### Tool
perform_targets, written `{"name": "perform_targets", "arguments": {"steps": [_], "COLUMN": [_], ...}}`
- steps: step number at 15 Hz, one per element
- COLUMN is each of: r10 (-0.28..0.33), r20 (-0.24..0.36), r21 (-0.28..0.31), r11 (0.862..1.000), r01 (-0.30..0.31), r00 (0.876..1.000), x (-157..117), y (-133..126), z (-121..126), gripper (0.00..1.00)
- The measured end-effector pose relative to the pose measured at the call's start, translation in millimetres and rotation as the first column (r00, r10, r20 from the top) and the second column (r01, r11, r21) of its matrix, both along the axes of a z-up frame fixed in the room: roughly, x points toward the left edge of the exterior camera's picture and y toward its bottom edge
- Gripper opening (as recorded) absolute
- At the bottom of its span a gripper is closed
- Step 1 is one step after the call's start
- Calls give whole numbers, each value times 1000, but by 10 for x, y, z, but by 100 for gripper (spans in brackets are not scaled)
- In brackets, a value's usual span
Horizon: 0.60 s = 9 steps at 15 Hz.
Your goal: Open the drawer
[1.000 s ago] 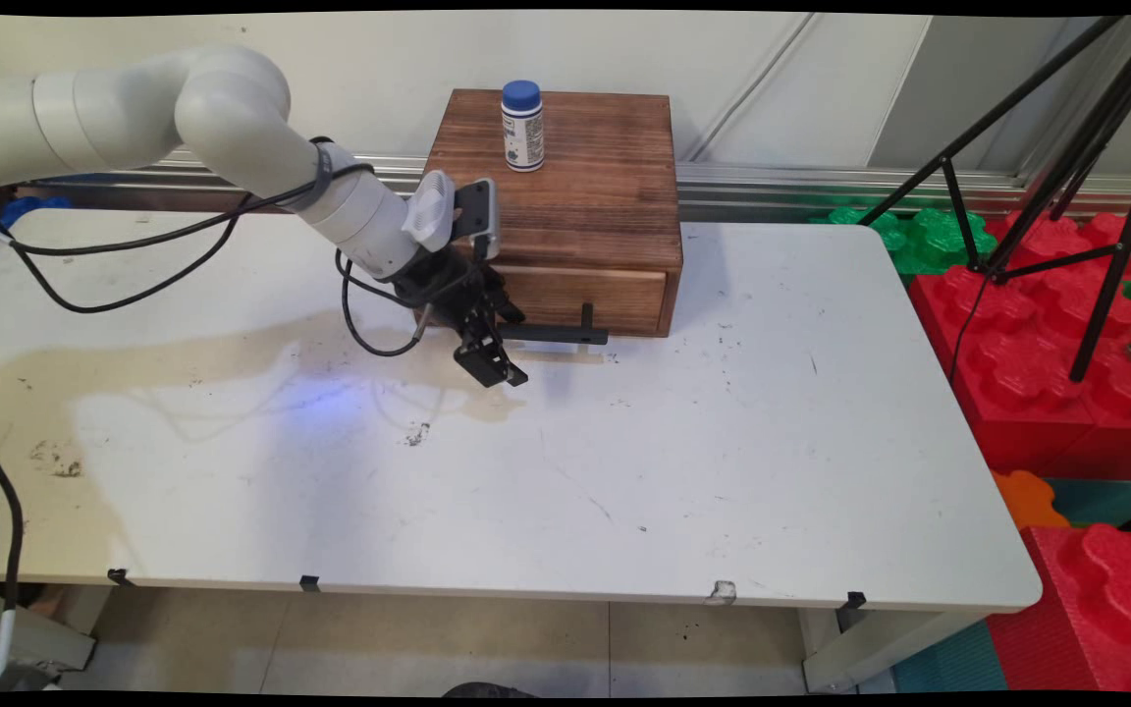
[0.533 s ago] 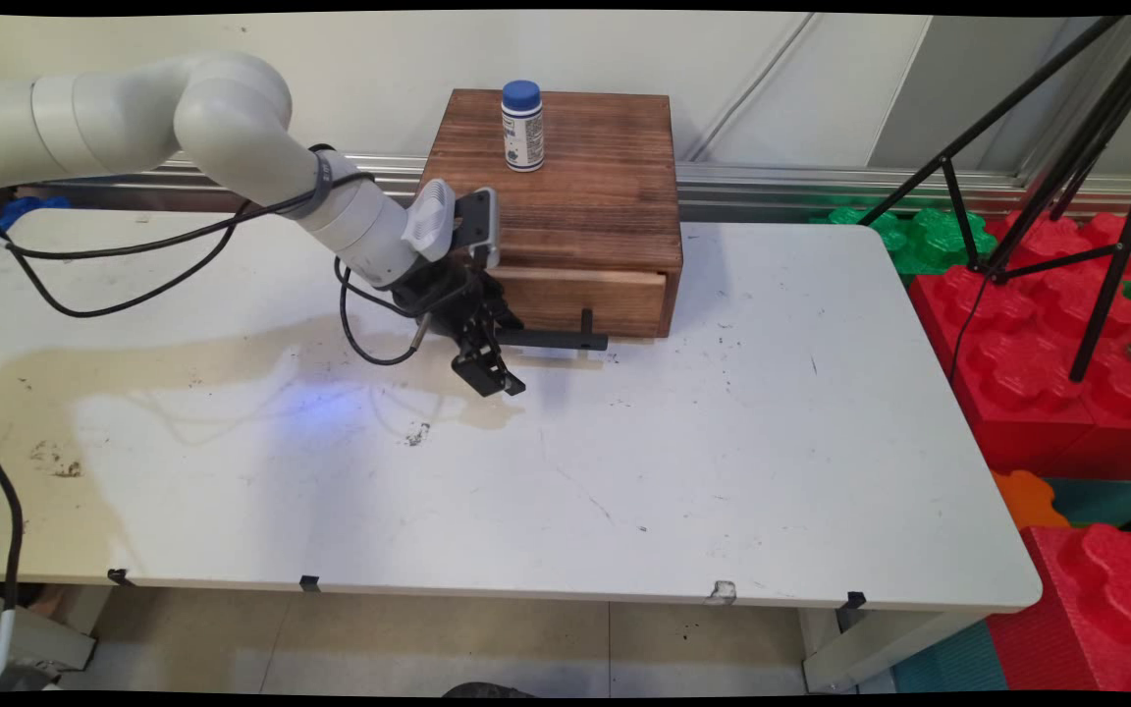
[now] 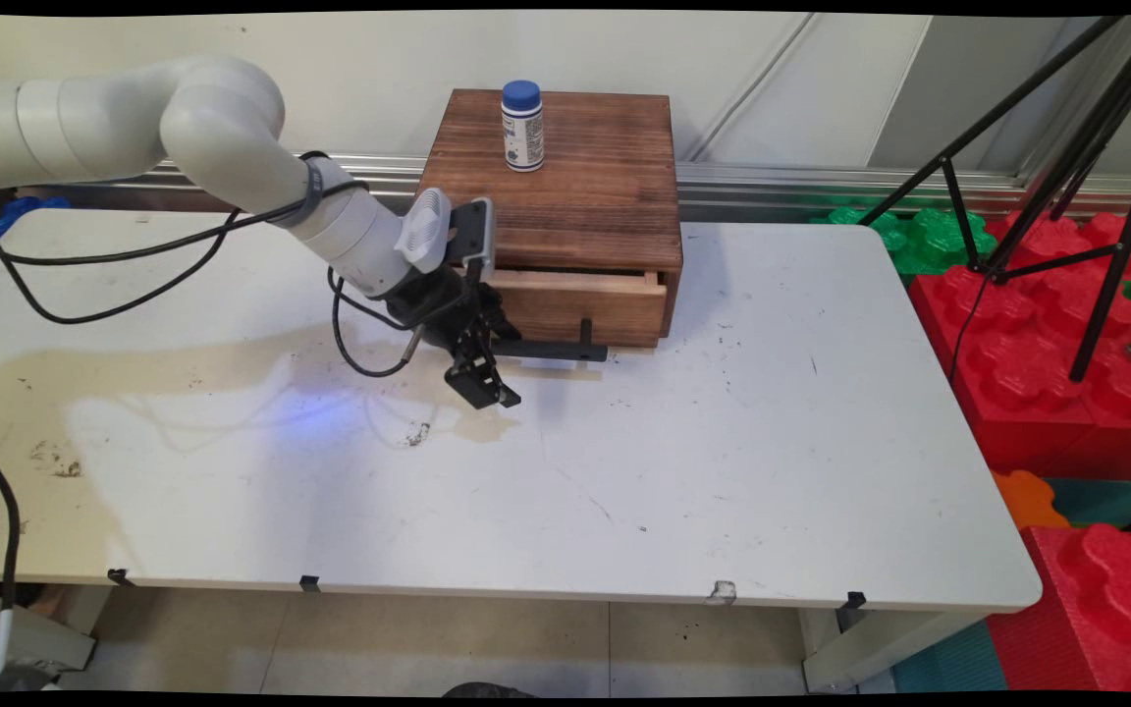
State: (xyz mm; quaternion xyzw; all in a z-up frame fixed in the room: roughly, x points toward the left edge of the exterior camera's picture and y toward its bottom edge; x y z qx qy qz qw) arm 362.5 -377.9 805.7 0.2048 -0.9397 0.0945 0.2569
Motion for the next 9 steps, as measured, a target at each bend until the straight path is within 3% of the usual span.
{"name": "perform_targets", "arguments": {"steps": [9], "r10": [-67], "r20": [8], "r21": [-5], "r11": [998], "r01": [67], "r00": [998], "x": [-80], "y": [258], "z": [46], "gripper": [100]}}
